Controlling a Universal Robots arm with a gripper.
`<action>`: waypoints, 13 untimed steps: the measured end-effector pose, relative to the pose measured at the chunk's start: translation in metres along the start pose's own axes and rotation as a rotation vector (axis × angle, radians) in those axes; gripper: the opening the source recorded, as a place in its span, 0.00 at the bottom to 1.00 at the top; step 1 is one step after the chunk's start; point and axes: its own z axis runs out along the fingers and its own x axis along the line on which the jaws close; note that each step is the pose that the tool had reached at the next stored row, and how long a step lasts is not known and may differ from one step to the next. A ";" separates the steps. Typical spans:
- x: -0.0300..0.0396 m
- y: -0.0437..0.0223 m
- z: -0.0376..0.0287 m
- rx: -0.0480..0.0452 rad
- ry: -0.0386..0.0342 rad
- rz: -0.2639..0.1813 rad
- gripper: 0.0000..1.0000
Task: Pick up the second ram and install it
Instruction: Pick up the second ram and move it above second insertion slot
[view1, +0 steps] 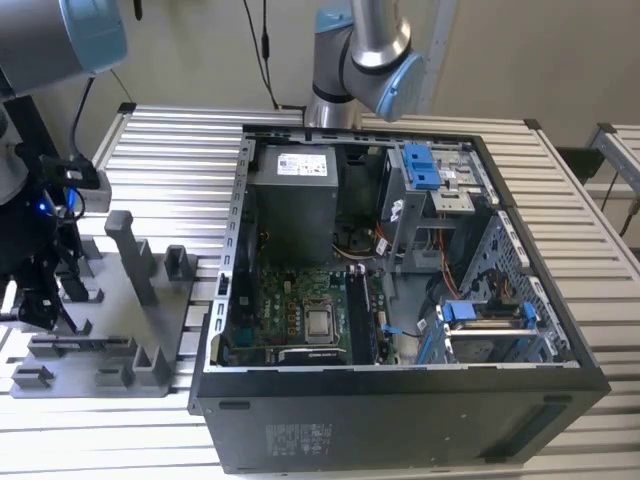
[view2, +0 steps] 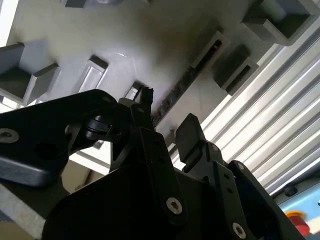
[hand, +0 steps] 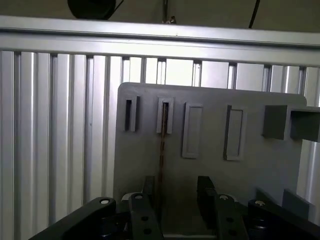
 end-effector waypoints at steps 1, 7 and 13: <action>0.0005 0.0000 0.0018 0.0000 0.0000 -0.002 0.48; 0.0023 0.0005 0.0127 -0.0003 0.0000 -0.020 0.48; 0.0046 0.0008 0.0233 -0.0008 0.0002 -0.047 0.48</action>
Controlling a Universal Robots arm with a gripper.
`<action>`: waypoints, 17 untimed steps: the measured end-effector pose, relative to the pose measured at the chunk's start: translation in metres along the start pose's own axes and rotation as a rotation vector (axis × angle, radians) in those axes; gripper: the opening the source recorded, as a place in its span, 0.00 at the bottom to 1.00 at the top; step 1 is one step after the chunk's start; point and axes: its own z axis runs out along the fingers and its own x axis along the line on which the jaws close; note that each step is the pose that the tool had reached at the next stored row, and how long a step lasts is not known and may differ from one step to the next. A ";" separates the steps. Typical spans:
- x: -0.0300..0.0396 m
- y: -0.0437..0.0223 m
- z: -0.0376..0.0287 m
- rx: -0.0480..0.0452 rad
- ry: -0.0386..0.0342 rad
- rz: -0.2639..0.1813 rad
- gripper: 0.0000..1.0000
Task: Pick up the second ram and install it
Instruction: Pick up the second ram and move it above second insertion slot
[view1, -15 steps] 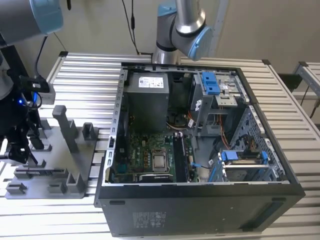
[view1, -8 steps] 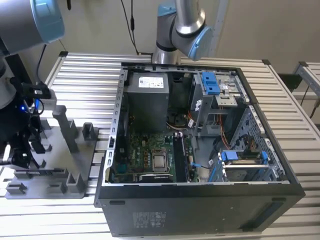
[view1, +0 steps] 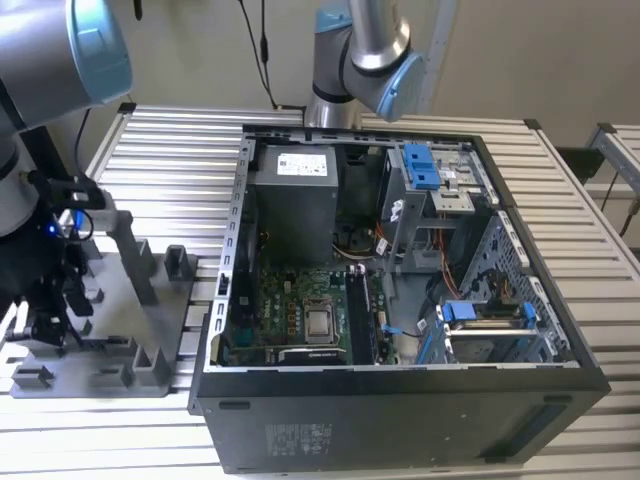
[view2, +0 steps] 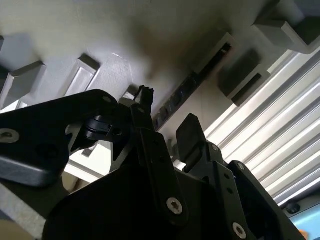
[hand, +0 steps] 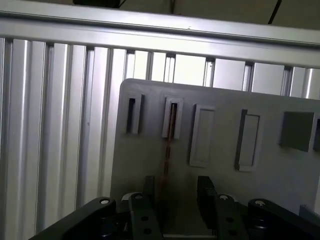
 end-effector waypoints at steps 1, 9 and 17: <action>0.0006 0.0001 0.0018 0.0001 -0.0001 -0.002 0.48; 0.0045 0.0008 0.0152 0.0001 -0.0001 -0.012 0.48; 0.0046 0.0008 0.0191 0.0000 -0.0006 -0.014 0.48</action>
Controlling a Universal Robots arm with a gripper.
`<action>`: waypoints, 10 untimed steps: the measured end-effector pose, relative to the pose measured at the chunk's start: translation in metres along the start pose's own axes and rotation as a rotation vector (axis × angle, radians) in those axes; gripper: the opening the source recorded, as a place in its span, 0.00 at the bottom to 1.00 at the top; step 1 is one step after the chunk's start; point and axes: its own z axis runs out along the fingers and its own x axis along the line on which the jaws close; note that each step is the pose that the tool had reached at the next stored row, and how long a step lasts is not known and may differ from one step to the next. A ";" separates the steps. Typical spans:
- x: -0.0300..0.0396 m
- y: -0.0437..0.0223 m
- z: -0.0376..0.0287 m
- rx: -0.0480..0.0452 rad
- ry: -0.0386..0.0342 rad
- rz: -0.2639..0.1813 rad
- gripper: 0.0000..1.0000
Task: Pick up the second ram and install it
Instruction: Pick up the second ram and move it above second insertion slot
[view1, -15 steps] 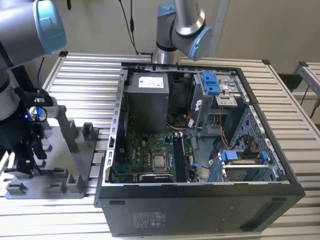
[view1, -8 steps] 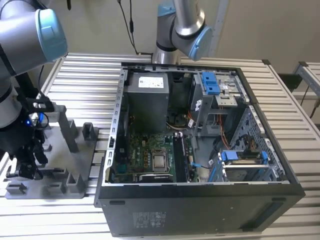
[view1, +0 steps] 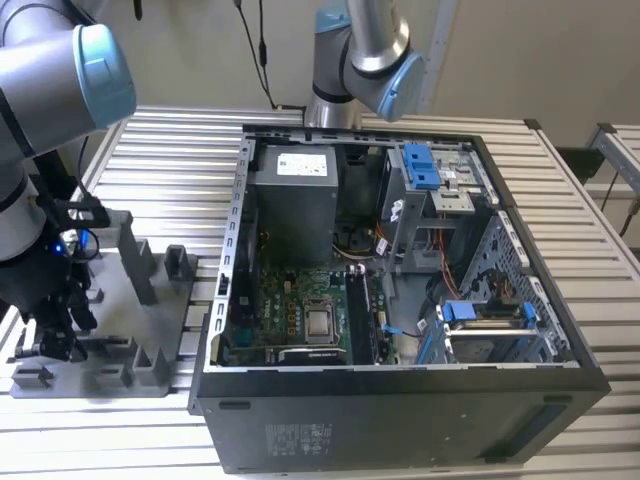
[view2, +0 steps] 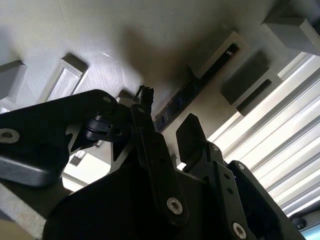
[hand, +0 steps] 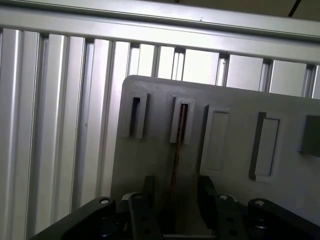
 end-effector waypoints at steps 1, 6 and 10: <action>0.0000 0.0000 0.0000 0.0001 -0.0002 0.000 0.48; 0.0000 0.0000 0.0001 0.0002 -0.0010 0.000 0.33; 0.0000 0.0000 0.0001 0.0001 -0.0015 0.000 0.21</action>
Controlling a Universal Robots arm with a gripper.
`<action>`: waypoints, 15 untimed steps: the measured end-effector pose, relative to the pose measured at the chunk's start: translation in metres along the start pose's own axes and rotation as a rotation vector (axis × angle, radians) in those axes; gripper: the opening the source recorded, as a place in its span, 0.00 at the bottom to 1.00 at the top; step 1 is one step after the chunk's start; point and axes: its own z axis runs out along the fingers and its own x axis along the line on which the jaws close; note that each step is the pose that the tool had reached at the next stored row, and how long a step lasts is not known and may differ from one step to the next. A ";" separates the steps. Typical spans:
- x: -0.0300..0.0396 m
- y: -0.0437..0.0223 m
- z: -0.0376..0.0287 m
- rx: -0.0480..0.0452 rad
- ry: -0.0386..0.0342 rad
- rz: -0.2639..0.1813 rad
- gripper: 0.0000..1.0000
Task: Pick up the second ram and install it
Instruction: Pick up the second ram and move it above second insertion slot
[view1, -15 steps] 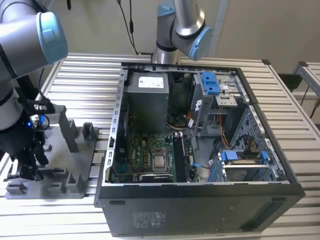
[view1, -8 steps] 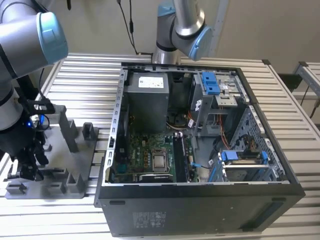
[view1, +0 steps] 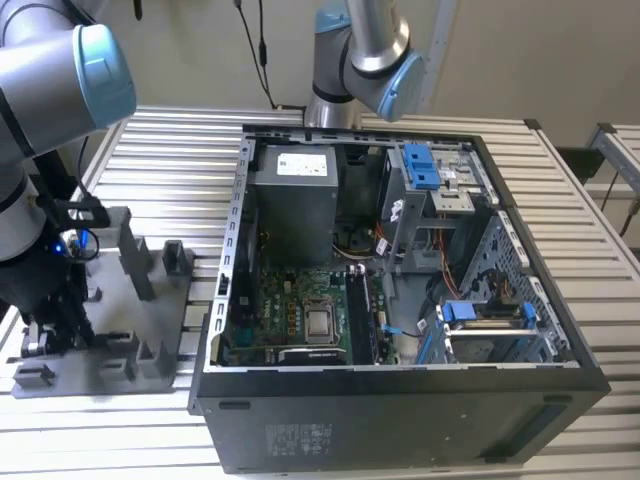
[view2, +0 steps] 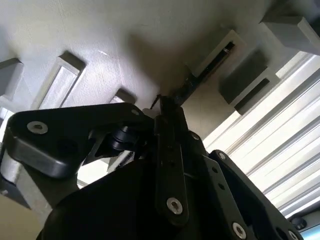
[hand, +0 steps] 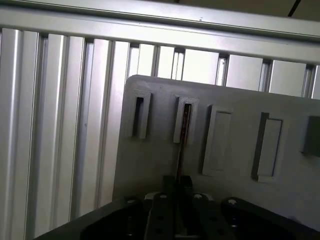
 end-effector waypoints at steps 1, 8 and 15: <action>0.0000 0.0000 0.0000 0.0001 -0.0002 0.000 0.15; 0.0000 0.0000 0.0000 0.0002 -0.0012 0.000 0.15; 0.0000 0.0000 0.0000 0.0003 -0.0022 0.000 0.14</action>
